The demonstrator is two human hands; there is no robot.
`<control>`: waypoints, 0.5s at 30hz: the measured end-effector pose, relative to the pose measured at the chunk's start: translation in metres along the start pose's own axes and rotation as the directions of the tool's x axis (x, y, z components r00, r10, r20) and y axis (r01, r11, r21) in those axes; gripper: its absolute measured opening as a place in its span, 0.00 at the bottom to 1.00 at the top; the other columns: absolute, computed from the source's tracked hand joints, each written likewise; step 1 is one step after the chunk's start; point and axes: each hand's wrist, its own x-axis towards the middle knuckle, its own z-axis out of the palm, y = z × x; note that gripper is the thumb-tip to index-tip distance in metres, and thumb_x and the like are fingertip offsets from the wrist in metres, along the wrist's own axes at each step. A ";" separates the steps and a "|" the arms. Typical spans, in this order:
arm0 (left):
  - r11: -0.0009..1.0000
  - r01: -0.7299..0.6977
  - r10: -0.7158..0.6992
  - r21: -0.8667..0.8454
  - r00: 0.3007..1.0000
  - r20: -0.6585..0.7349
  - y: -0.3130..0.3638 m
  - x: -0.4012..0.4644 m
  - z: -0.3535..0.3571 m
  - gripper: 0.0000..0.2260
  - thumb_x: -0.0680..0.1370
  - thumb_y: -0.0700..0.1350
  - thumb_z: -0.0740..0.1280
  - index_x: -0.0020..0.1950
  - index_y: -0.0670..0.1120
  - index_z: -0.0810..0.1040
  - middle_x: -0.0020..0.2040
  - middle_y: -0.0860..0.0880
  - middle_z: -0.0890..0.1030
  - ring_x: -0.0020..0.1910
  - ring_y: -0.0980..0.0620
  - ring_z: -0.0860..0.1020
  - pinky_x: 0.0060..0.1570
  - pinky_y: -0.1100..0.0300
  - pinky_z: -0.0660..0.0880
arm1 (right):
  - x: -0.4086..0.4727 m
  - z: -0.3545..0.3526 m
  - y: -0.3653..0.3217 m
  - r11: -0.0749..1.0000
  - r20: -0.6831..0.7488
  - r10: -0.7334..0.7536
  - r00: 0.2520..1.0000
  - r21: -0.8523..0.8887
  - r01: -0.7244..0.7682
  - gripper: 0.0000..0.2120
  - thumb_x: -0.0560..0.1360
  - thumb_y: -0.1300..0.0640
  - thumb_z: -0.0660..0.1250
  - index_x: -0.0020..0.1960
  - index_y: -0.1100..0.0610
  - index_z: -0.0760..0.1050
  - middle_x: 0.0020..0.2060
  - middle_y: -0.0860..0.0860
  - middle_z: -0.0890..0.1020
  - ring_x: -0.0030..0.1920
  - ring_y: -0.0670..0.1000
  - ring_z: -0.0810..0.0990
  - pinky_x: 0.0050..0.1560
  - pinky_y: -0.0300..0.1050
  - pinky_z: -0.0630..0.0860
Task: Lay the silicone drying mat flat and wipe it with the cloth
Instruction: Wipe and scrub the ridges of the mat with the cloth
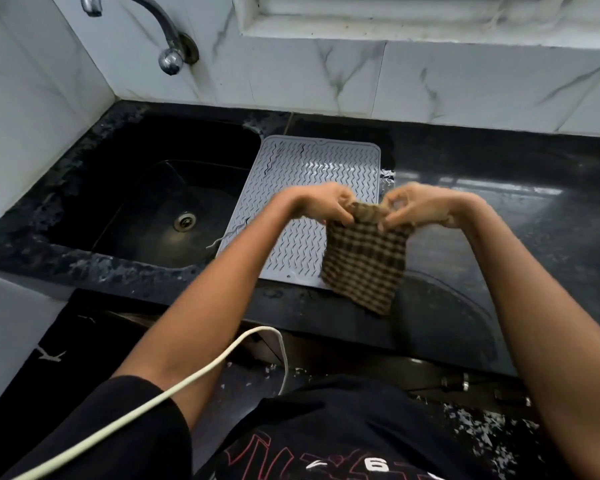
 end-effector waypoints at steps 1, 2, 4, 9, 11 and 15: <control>1.000 -0.005 0.004 -0.016 0.995 -0.102 0.000 -0.004 -0.014 0.10 0.76 0.39 0.65 0.57 0.41 0.74 0.49 0.49 0.77 0.46 0.54 0.75 0.51 0.60 0.75 | 0.004 -0.005 -0.013 0.998 -0.091 -0.061 0.994 0.008 0.062 0.07 0.69 0.64 0.73 0.41 0.56 0.76 0.35 0.51 0.78 0.35 0.47 0.76 0.35 0.41 0.75; 0.999 -0.028 0.020 -0.036 0.979 -0.201 -0.001 -0.010 -0.024 0.11 0.76 0.39 0.66 0.57 0.43 0.75 0.49 0.50 0.78 0.46 0.55 0.76 0.49 0.61 0.75 | 0.007 -0.007 -0.024 0.992 -0.165 -0.116 0.979 0.024 0.122 0.06 0.69 0.63 0.72 0.43 0.57 0.76 0.35 0.51 0.78 0.36 0.48 0.76 0.37 0.44 0.75; 0.994 -0.084 0.051 -0.070 0.923 -0.381 -0.002 -0.020 -0.040 0.10 0.75 0.40 0.69 0.56 0.47 0.77 0.46 0.52 0.80 0.44 0.57 0.78 0.44 0.63 0.75 | 0.017 -0.010 -0.042 0.973 -0.301 -0.216 0.929 0.015 0.232 0.06 0.69 0.63 0.71 0.45 0.58 0.76 0.37 0.52 0.79 0.39 0.49 0.77 0.43 0.48 0.76; 0.973 0.095 0.066 0.212 0.761 -0.645 -0.031 -0.020 -0.028 0.12 0.78 0.43 0.65 0.58 0.56 0.78 0.47 0.54 0.82 0.42 0.53 0.78 0.46 0.56 0.75 | 0.047 0.019 -0.053 0.924 -0.466 -0.378 0.800 -0.248 0.292 0.09 0.68 0.64 0.70 0.44 0.55 0.74 0.47 0.51 0.75 0.49 0.52 0.77 0.51 0.48 0.78; 0.960 0.192 -0.028 0.205 0.792 -0.609 -0.056 -0.014 -0.002 0.15 0.79 0.40 0.63 0.62 0.55 0.77 0.53 0.50 0.82 0.50 0.47 0.79 0.55 0.51 0.75 | 0.061 0.046 -0.039 0.907 -0.400 -0.351 0.847 -0.370 0.201 0.09 0.69 0.63 0.70 0.47 0.55 0.74 0.52 0.53 0.73 0.53 0.52 0.73 0.55 0.50 0.76; 0.969 0.180 -0.086 0.167 0.887 -0.454 -0.108 -0.014 0.062 0.24 0.76 0.35 0.60 0.67 0.55 0.74 0.68 0.51 0.75 0.66 0.49 0.72 0.66 0.53 0.68 | 0.070 0.098 0.000 0.865 -0.163 -0.240 0.957 -0.484 0.135 0.07 0.70 0.63 0.66 0.47 0.56 0.74 0.53 0.53 0.76 0.55 0.55 0.73 0.55 0.53 0.74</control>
